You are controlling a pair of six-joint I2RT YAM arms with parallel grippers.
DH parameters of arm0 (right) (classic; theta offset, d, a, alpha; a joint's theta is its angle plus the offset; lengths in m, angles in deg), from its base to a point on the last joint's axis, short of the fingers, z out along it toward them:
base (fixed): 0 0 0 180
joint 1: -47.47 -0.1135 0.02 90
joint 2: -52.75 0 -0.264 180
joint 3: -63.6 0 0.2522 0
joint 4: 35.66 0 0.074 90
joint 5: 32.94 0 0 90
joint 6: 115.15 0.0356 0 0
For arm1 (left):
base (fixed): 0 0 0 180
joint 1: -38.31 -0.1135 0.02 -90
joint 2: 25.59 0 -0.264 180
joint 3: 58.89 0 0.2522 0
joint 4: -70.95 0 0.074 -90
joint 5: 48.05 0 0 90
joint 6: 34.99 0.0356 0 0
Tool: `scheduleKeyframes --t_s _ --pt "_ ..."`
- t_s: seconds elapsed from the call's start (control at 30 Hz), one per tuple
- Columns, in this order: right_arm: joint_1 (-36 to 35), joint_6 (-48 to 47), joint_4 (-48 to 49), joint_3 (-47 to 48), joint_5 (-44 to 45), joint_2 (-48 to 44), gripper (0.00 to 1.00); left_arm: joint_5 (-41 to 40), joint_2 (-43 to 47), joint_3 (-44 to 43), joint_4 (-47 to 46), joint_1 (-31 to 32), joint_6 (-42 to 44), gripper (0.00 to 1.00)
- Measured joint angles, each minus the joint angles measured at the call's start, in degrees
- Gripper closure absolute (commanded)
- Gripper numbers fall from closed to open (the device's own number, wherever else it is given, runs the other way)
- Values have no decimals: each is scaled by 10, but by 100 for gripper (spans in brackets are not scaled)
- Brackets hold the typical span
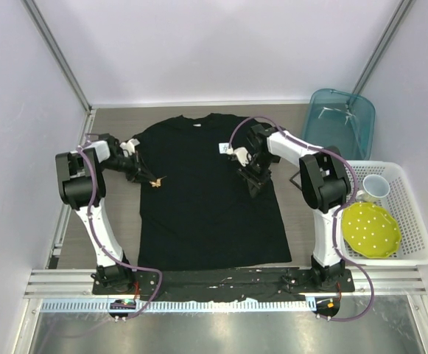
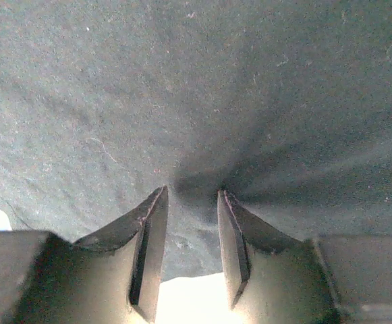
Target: Pin the brooch onto the clothing
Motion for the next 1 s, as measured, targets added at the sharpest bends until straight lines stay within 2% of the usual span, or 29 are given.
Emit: scheduleKeyframes --t_s 0.37,0.53,0.57,0.63,0.77,0.83,1.0 --pt "-10 -4 10 -133 -15 -78 59 -4 84 149 23 -1 31 100" --pt "-18 -1 13 -160 -20 -97 59 -18 100 165 41 0 47 100" --pt "-19 0 13 -162 -21 -100 55 -18 101 165 43 -1 50 100" --pt "-22 10 13 -158 -25 -104 55 -16 103 165 49 -1 61 100" --pt "-23 37 20 -124 -41 -120 46 -3 120 163 62 0 80 100" --pt "-23 67 37 -97 -53 -137 40 3 145 160 62 2 90 100" --pt "-23 182 122 -7 -87 -178 30 14 219 149 41 12 90 100"
